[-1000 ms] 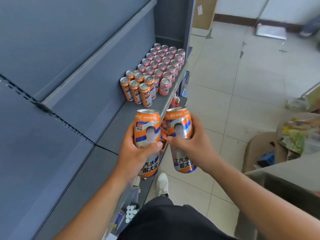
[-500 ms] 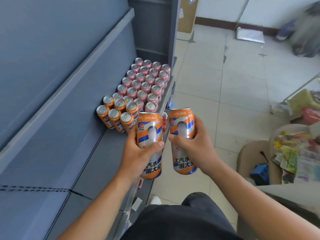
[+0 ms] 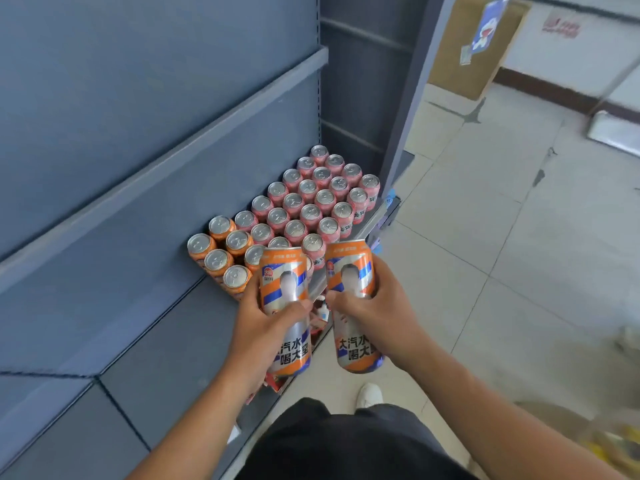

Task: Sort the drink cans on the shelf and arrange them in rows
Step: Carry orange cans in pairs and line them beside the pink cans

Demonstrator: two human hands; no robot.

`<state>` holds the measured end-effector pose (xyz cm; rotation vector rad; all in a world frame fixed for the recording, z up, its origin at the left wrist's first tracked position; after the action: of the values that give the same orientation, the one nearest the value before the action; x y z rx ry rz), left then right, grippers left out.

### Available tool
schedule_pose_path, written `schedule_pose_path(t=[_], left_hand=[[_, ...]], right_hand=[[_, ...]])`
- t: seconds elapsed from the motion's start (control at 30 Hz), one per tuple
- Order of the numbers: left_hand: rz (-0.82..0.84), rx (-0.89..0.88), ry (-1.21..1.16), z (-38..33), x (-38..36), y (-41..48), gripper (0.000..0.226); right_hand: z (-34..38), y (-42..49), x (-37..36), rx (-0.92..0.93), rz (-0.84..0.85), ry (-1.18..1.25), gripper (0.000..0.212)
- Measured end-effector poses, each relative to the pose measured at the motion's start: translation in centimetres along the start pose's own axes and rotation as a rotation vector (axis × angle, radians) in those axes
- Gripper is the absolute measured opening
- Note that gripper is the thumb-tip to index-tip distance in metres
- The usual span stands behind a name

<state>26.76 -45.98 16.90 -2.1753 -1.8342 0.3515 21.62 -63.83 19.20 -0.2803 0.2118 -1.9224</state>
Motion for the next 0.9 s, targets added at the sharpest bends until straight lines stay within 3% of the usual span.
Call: schedule_pose_path(t=[0.23, 0.6, 0.77, 0.9], left_hand=[[-0.214, 0.039, -0.026, -0.3, -0.9, 1.4, 0.052], [-0.416, 0.109, -0.051, 2.8, 3.7, 6.2, 0.057], [-0.414, 0.171, -0.011, 4.9, 5.0, 7.7, 0.078], [-0.436, 0.186, -0.006, 6.4, 5.0, 8.2, 0.089]], right_hand=[[1.3, 6.5, 0.1, -0.004, 0.205, -0.071, 0.049], [0.4, 14.2, -7.0, 0.000, 0.404, -0.203, 0.060], [-1.4, 16.6, -9.6, -0.013, 0.463, -0.270, 0.058], [-3.2, 17.9, -11.5, -0.023, 0.548, -0.330, 0.068]])
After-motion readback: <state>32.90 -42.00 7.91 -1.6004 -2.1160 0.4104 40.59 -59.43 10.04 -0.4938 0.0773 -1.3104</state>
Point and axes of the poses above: each hand's wrist, its own y-axis towards the middle knuckle, its own x-axis out of the back of the hand, z = x × y, the point moved 8 cm from there along y, towards the middle knuckle, and after that the axes turned 3 degrees about -z, right-handed, at the moved point
